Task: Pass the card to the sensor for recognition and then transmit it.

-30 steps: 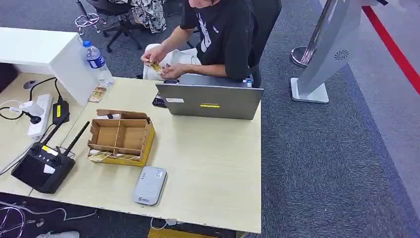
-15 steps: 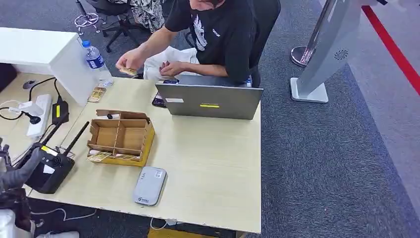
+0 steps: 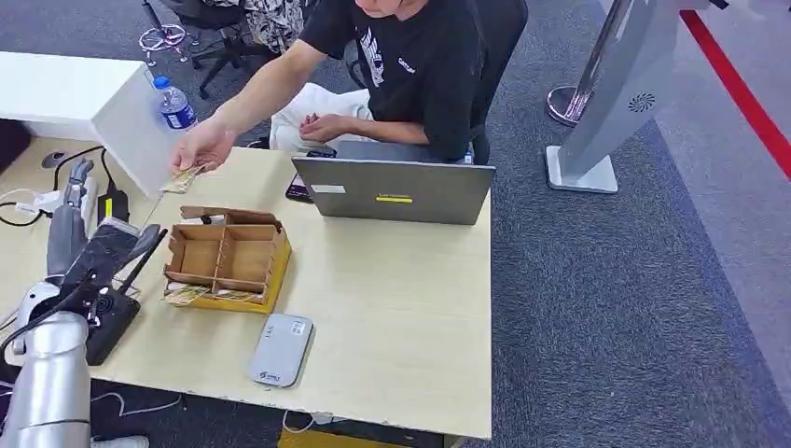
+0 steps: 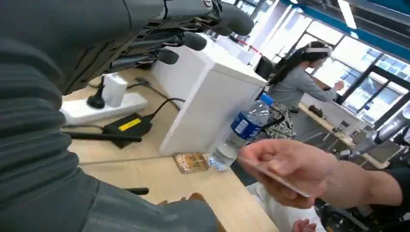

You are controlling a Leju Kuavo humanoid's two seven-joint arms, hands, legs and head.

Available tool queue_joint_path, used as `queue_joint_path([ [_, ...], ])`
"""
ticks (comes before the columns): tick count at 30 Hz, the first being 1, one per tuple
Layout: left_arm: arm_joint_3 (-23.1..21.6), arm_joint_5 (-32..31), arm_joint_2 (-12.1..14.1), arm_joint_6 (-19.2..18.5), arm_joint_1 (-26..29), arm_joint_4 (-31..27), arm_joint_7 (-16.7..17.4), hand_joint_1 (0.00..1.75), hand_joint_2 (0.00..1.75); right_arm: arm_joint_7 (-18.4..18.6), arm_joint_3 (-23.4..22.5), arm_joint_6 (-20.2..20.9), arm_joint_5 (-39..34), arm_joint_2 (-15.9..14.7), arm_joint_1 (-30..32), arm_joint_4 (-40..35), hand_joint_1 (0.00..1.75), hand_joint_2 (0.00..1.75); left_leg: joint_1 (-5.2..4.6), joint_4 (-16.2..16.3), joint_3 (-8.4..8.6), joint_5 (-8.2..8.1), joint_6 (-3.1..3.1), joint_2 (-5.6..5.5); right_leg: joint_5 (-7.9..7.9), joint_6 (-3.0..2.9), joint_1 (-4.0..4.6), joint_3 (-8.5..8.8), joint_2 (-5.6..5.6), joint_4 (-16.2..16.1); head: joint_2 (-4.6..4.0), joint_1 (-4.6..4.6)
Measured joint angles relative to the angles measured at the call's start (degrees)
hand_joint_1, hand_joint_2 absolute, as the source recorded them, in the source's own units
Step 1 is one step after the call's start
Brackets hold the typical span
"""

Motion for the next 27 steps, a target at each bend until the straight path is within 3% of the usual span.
queue_joint_path([
  [14, -17.01, -23.19, 4.0, 7.25, -7.22, -2.86, 6.38, 0.0, 1.75, 0.74, -1.46, -0.68, 1.03, 0.76, -0.41, 0.11, 0.0, 1.75, 0.0, 0.01, 0.0, 0.02, -0.02, 0.0, 0.01, 0.0, 0.0, -0.01, 0.01, 0.01, 0.0, 0.0],
  [15, -18.23, -24.89, 4.28, 7.73, -7.7, -2.95, 6.9, 1.75, 1.75, 0.76, -1.57, -0.72, 1.03, 0.79, -0.44, 0.13, 0.0, 1.75, 0.0, 0.01, 0.0, 0.02, -0.02, 0.0, 0.02, -0.02, 0.0, 0.0, 0.0, 0.01, 0.0, 0.0],
  [27, -30.84, -45.05, 6.95, 14.62, -11.67, -5.62, 12.26, 1.75, 1.75, 1.31, -3.67, -1.64, 1.94, 1.29, -0.6, 0.46, 0.0, 1.75, 0.0, 0.02, -0.03, 0.02, -0.02, 0.05, 0.05, -0.04, -0.01, -0.03, 0.04, 0.01, 0.0, -0.02],
])
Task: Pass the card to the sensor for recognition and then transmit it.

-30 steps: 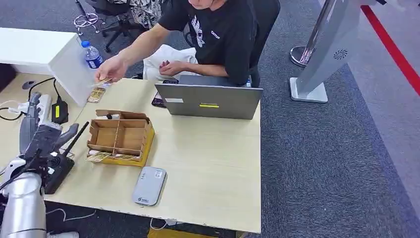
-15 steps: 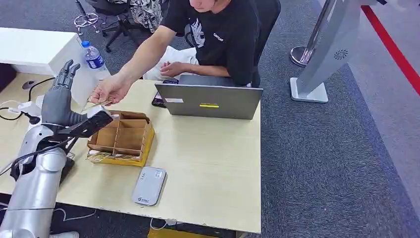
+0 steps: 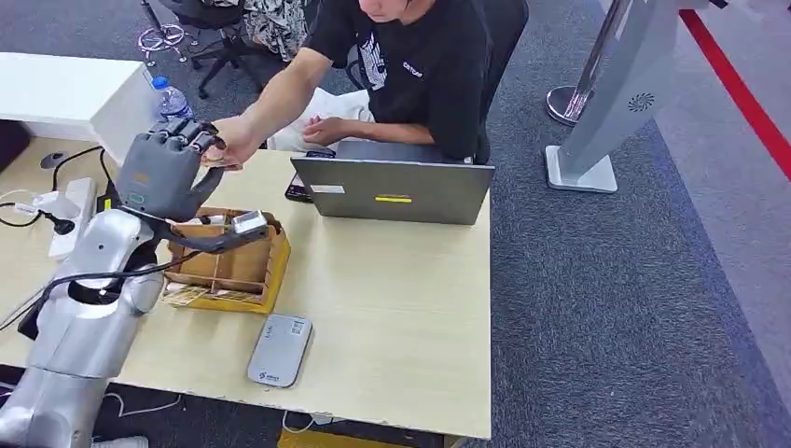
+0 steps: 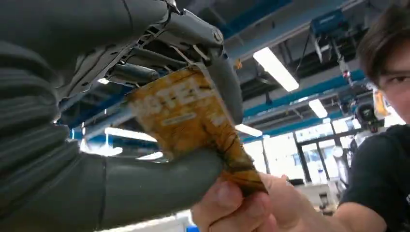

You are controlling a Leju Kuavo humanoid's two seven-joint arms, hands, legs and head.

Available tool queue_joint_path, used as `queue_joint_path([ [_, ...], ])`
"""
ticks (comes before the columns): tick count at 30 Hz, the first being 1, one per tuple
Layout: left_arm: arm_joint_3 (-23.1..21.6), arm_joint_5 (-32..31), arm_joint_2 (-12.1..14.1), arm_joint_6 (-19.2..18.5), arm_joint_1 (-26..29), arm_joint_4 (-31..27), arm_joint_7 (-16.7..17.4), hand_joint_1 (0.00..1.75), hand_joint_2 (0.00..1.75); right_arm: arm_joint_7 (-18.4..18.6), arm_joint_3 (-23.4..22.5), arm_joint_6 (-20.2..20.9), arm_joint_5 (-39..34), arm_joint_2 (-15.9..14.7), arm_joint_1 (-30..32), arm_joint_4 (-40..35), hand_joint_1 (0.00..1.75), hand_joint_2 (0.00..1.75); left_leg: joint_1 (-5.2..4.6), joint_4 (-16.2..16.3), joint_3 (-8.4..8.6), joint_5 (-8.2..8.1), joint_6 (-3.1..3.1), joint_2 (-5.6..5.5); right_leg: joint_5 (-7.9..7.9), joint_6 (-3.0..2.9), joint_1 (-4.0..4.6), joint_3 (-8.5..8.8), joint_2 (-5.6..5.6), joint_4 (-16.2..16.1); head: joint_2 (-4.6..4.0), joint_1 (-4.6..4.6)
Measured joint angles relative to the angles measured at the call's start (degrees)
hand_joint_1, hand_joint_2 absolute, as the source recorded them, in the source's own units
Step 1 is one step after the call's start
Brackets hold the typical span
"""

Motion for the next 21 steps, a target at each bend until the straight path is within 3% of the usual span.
queue_joint_path([
  [6, -1.66, -5.83, 0.87, 5.27, 2.47, -3.5, 0.33, 1.75, 1.75, -0.61, -1.57, -0.09, -0.28, 0.15, 0.48, 0.11, 0.0, 1.75, 0.0, -0.01, -0.05, -0.01, 0.0, 0.02, -0.01, 0.0, 0.0, -0.06, 0.03, 0.0, 0.0, 0.0],
  [16, -3.34, 3.88, 0.26, 7.08, 15.59, -13.01, -8.13, 1.75, 1.75, -1.83, -4.39, -0.3, -2.23, 0.15, 1.69, 0.15, 0.0, 1.75, -0.04, -0.01, -0.07, -0.07, 0.03, 0.02, -0.06, 0.05, -0.01, -0.06, 0.02, -0.02, 0.0, 0.02],
  [21, -6.12, 4.42, 0.0, 7.1, 21.78, -16.46, -9.29, 1.75, 1.75, -2.03, -5.81, -0.61, -2.27, 0.15, 1.95, 0.15, 0.0, 1.75, -0.04, -0.01, -0.08, -0.08, 0.04, 0.0, -0.06, 0.05, -0.01, -0.07, 0.01, -0.03, 0.0, 0.02],
])
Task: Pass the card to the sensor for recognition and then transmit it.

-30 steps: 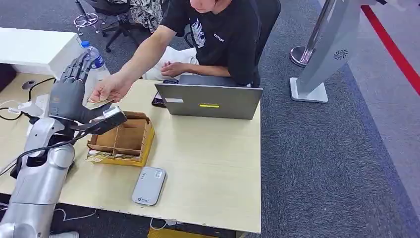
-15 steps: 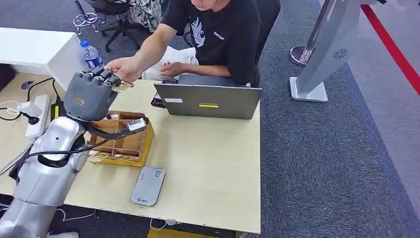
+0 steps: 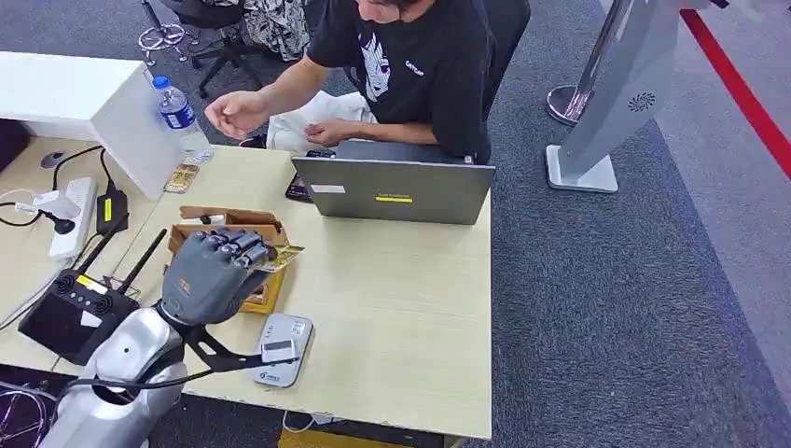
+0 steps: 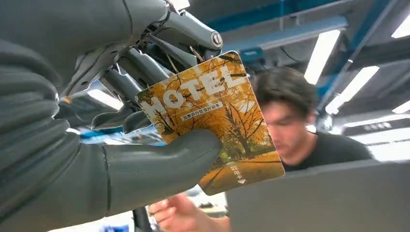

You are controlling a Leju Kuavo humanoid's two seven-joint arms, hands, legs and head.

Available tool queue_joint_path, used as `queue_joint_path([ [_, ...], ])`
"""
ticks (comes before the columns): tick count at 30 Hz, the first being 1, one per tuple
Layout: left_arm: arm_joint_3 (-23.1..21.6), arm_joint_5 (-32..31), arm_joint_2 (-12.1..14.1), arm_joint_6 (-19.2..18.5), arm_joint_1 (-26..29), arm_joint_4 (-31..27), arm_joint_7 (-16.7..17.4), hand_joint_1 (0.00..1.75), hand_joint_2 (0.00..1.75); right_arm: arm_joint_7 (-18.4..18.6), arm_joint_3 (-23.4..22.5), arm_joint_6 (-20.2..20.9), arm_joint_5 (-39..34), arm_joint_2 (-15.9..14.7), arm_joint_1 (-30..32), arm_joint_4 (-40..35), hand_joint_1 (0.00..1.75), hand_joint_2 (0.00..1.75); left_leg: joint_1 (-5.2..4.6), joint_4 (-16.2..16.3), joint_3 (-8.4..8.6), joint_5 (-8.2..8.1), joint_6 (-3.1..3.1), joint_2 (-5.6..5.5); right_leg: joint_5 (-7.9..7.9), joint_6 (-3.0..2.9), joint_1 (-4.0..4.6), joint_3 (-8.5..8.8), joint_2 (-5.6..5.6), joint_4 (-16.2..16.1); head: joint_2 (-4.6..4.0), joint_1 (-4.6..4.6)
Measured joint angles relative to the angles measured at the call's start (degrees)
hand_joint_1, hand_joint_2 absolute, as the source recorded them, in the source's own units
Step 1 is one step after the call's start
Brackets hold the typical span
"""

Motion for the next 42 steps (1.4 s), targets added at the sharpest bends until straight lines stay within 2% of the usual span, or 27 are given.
queue_joint_path([
  [6, -0.07, -0.02, -0.02, 0.0, 0.11, -0.07, 0.0, 1.75, 1.75, 0.0, -0.02, 0.0, 0.0, 0.0, 0.0, 0.0, 0.0, 1.75, 0.0, 0.0, 0.0, 0.0, 0.0, 0.0, 0.0, 0.0, 0.0, 0.0, 0.0, 0.0, 0.0, 0.0],
  [12, -1.9, 0.15, -0.02, 0.26, 2.5, -1.72, -0.15, 1.75, 1.75, -0.02, -1.2, -0.15, 0.0, 0.0, 0.03, 0.0, 0.0, 1.75, 0.03, 0.0, 0.0, 0.04, 0.0, -0.02, 0.01, -0.01, 0.01, 0.02, -0.05, 0.01, 0.0, 0.0],
  [16, -2.68, 0.26, 0.26, -0.92, 3.57, -1.75, -1.12, 1.75, 1.75, -0.2, -1.53, -0.15, -0.11, 0.0, 0.03, 0.0, 0.0, 1.75, 0.01, 0.0, -0.01, 0.01, 0.0, -0.01, 0.01, 0.0, 0.01, 0.02, -0.03, 0.01, 0.0, 0.0],
  [18, -3.06, -1.72, 0.86, -1.83, 5.65, -1.46, -0.64, 1.75, 1.75, -0.28, -1.86, -0.15, -0.07, 0.0, 0.06, 0.0, 0.0, 1.75, 0.01, -0.01, -0.03, -0.01, 0.0, 0.01, 0.0, 0.0, 0.01, 0.02, -0.01, 0.01, 0.0, 0.0],
  [24, -3.52, -6.32, 5.05, -0.44, 11.36, 7.68, 7.26, 1.75, 1.75, -0.35, -2.27, -0.17, 1.36, 0.0, 0.06, 0.0, 0.0, 1.75, 0.04, -0.03, -0.04, -0.05, 0.0, 0.01, -0.12, 0.06, 0.01, -0.04, -0.02, 0.01, 0.0, 0.0],
  [29, -4.11, -6.29, 6.1, -0.72, 12.22, 13.64, 7.98, 1.75, 1.75, -0.2, -2.27, -0.48, 2.43, 0.0, 0.02, 0.0, 0.0, 1.75, 0.05, -0.04, -0.06, -0.04, 0.0, -0.03, -0.12, 0.06, 0.02, 0.0, -0.06, 0.01, 0.0, 0.0],
  [38, -5.48, -5.99, 6.16, -1.05, 12.14, 16.13, 8.63, 1.75, 1.75, 0.26, -2.27, -0.74, 3.13, 0.0, -0.03, 0.0, 0.0, 1.75, 0.01, -0.03, -0.03, -0.04, 0.0, -0.09, -0.11, 0.08, 0.0, 0.05, -0.09, 0.01, 0.0, 0.0],
  [40, -5.61, -6.1, 6.19, -0.19, 12.12, 16.29, 9.05, 1.75, 1.75, 0.26, -2.27, -0.85, 3.23, 0.0, -0.03, 0.0, 0.0, 1.75, 0.02, -0.04, -0.02, -0.04, 0.0, -0.09, -0.11, 0.08, 0.0, 0.05, -0.09, 0.01, 0.0, 0.0],
  [42, -5.81, -7.39, 6.01, 2.17, 11.89, 16.5, 9.62, 1.75, 1.75, 0.26, -2.27, -1.05, 3.26, 0.0, -0.03, 0.0, 0.0, 1.75, 0.02, -0.03, 0.0, -0.04, 0.0, -0.09, -0.11, 0.08, 0.01, 0.05, -0.09, 0.01, 0.0, 0.0],
])
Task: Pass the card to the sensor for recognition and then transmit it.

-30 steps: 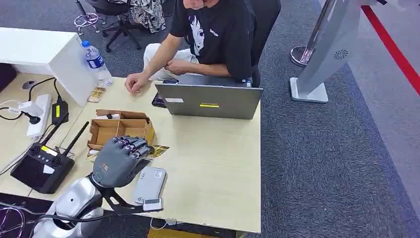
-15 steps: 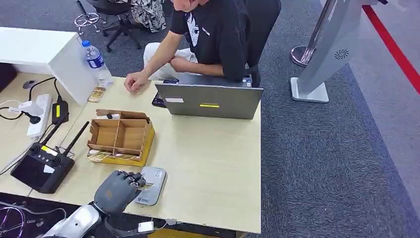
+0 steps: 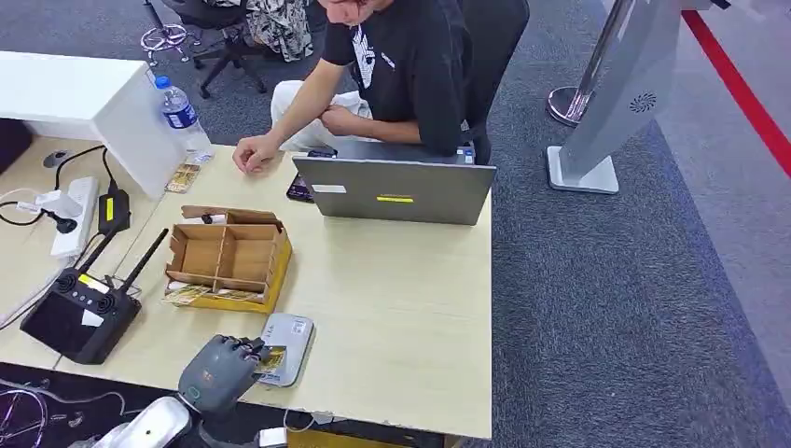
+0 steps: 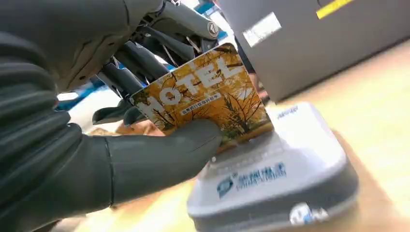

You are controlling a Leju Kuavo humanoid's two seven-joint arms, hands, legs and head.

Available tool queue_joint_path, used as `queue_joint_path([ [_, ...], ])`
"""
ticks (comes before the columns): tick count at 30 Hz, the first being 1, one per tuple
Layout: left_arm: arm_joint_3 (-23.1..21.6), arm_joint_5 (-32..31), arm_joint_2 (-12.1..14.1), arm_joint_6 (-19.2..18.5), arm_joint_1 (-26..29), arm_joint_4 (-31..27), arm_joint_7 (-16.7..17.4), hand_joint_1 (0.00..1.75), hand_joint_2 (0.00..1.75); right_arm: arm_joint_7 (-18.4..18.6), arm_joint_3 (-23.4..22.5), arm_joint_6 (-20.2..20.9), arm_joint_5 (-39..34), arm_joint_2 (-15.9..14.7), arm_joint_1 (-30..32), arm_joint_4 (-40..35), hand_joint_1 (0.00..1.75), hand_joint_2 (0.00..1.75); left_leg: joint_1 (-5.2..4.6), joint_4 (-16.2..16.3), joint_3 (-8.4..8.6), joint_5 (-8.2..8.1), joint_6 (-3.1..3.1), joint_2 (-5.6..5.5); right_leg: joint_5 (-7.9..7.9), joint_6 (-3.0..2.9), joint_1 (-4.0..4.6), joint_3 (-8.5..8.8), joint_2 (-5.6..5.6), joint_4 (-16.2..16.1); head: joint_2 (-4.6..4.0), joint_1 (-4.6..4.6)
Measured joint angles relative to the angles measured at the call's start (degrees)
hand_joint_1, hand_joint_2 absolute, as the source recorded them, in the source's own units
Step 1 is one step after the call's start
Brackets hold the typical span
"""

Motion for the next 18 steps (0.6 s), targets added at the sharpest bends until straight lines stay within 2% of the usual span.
queue_joint_path([
  [4, 0.09, -5.84, -2.76, 8.33, -1.4, -1.05, 0.41, 1.75, 1.75, 0.15, 0.0, -0.66, 0.5, 0.0, -0.01, 0.0, 0.0, 1.75, 0.0, 0.04, -0.02, 0.04, 0.0, -0.04, 0.03, 0.02, 0.0, 0.0, -0.07, 0.0, 0.0, 0.0],
  [6, 0.5, -6.95, -4.29, 8.98, -2.57, -3.92, 0.48, 1.75, 1.75, 0.37, 0.02, -0.74, 1.69, 0.0, -0.07, 0.0, 0.0, 1.75, 0.0, 0.07, -0.05, 0.05, 0.01, -0.06, 0.07, 0.0, 0.01, -0.02, -0.08, 0.0, 0.0, 0.0],
  [8, 2.52, -7.01, -5.29, 7.95, -4.98, -7.26, 0.46, 1.75, 1.75, 0.66, 0.04, -1.09, 3.24, 0.0, -0.19, 0.0, 0.0, 1.75, 0.0, 0.07, -0.06, 0.06, 0.03, -0.06, 0.1, 0.02, 0.01, -0.01, -0.1, 0.0, 0.0, 0.0],
  [11, 7.31, -4.65, -5.35, 4.97, -11.06, -10.03, -0.66, 1.75, 1.75, 1.71, 1.01, -2.08, 5.99, 0.07, -0.94, 0.0, 0.0, 1.75, 0.04, 0.07, -0.09, 0.16, 0.0, -0.07, 0.17, -0.06, 0.01, -0.02, -0.12, 0.02, 0.0, 0.02],
  [15, 15.0, -2.29, -3.96, 1.15, -20.27, -9.29, -4.0, 1.75, 1.75, 2.93, 2.51, -3.04, 8.26, 0.35, -2.62, 0.02, 0.0, 1.75, 0.11, 0.06, -0.08, 0.33, -0.08, -0.05, 0.27, -0.19, 0.04, -0.07, -0.09, 0.08, 0.0, -0.02],
  [18, 19.56, -2.94, -3.28, -0.9, -26.76, -5.54, -4.63, 1.75, 1.75, 3.3, 3.39, -3.32, 9.25, 0.63, -3.56, 0.02, 0.0, 1.75, 0.11, 0.06, -0.07, 0.39, -0.15, -0.09, 0.3, -0.23, 0.04, -0.08, -0.1, 0.14, 0.0, 0.02],
])
